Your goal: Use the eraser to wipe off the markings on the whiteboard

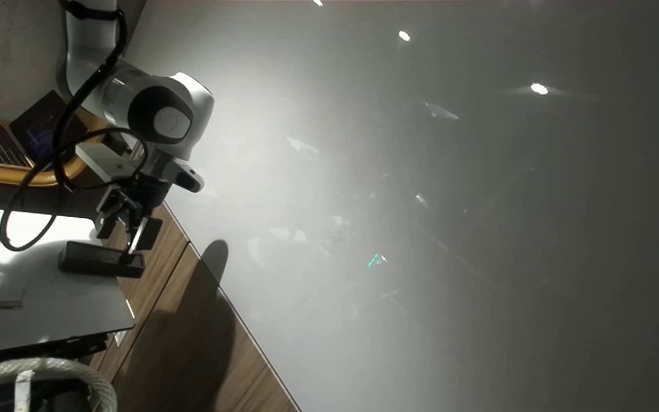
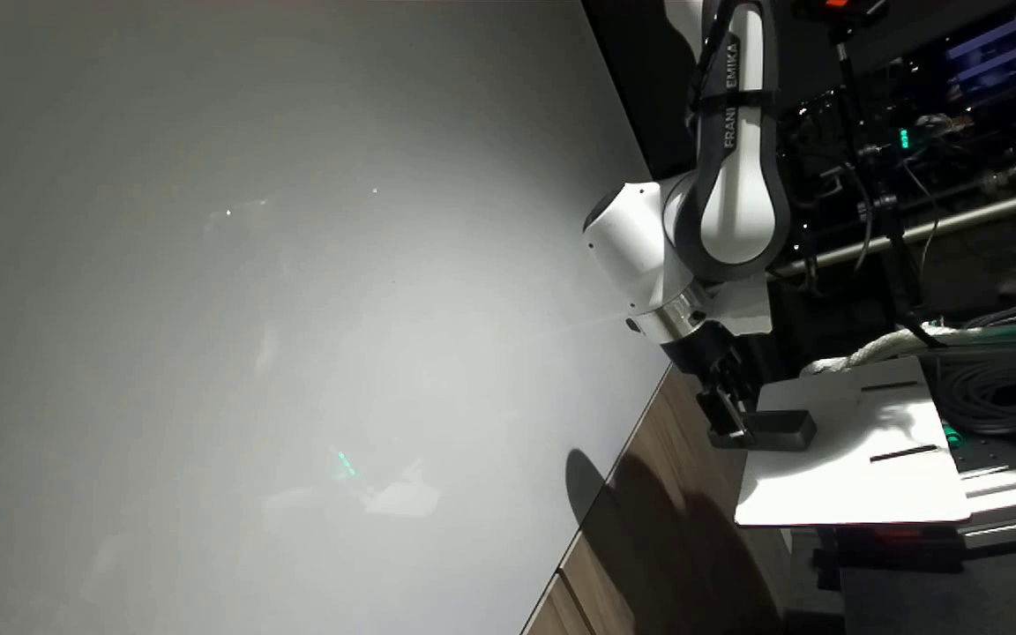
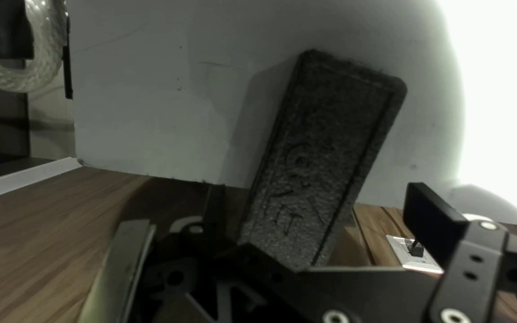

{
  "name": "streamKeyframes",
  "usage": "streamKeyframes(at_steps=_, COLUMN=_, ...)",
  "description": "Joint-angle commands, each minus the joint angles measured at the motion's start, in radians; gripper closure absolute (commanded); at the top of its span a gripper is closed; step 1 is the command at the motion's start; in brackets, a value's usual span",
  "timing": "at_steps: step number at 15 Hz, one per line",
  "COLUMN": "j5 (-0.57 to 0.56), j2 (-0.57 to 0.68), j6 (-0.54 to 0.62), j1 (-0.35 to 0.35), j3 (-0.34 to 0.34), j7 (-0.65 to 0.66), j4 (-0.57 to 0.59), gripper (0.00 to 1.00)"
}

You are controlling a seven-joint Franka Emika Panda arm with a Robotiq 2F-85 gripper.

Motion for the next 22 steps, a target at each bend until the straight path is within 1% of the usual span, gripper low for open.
streamKeyframes(at_steps=1, j5=-0.053, j2=-0.025, j6=0.032, j1=0.004, j3=-0.025, j7=0.056, j4=-0.040, gripper=0.00)
streamKeyframes(at_steps=12, j5=-0.050, j2=-0.016, j6=0.017, j1=-0.002, j3=-0.033, j7=0.069, j4=-0.050, gripper=0.00)
streamKeyframes(at_steps=22, j5=-0.048, j2=-0.020, j6=0.012, j1=-0.018, j3=-0.059, j7=0.060, j4=-0.056, gripper=0.00)
